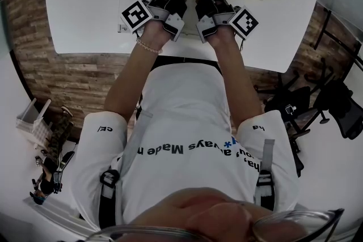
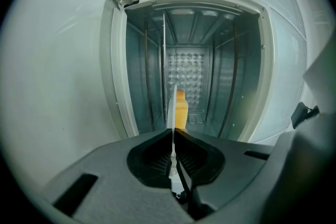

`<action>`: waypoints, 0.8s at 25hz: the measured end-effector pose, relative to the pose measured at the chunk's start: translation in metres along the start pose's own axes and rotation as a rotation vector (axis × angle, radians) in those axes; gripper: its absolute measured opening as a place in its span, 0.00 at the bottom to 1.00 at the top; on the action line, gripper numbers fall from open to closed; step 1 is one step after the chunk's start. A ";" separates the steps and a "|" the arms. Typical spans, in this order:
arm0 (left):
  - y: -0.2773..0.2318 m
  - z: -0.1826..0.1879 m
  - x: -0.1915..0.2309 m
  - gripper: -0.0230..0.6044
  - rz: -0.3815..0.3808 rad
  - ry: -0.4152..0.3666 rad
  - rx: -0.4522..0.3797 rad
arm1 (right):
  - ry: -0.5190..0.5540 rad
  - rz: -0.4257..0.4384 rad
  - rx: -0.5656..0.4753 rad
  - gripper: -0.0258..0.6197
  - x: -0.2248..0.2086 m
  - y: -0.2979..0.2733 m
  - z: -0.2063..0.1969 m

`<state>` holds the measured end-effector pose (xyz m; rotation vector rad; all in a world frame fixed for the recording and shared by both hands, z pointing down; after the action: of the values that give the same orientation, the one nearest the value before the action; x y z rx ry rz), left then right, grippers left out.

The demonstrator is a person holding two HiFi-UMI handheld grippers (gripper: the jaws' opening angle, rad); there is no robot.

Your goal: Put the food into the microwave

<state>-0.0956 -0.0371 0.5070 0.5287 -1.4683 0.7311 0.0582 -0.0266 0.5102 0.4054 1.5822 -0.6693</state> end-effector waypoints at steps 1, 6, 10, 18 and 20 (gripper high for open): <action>-0.001 0.001 0.000 0.07 -0.002 0.002 0.001 | 0.001 -0.004 0.008 0.08 0.000 -0.001 -0.002; -0.006 0.003 -0.002 0.07 -0.010 0.004 0.003 | -0.001 -0.019 0.023 0.08 0.001 -0.006 -0.008; -0.010 0.006 -0.003 0.07 -0.015 -0.001 0.006 | 0.007 -0.020 0.010 0.08 0.002 -0.009 -0.004; -0.016 0.012 -0.004 0.07 -0.010 0.002 0.009 | 0.004 -0.019 0.002 0.08 0.003 -0.015 0.001; -0.017 0.012 -0.004 0.07 -0.011 -0.001 0.009 | 0.002 -0.016 0.000 0.08 0.003 -0.016 0.001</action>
<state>-0.0915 -0.0584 0.5059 0.5434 -1.4633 0.7292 0.0490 -0.0398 0.5100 0.3941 1.5892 -0.6808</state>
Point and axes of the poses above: the fingertips, and each gripper's own axes: y backward along the fingers, x to its left, z out of its top, the point moved 6 cm from there along y, backward along the fingers, and after that the axes turned 6 degrees about x, right-handed, at the moved point
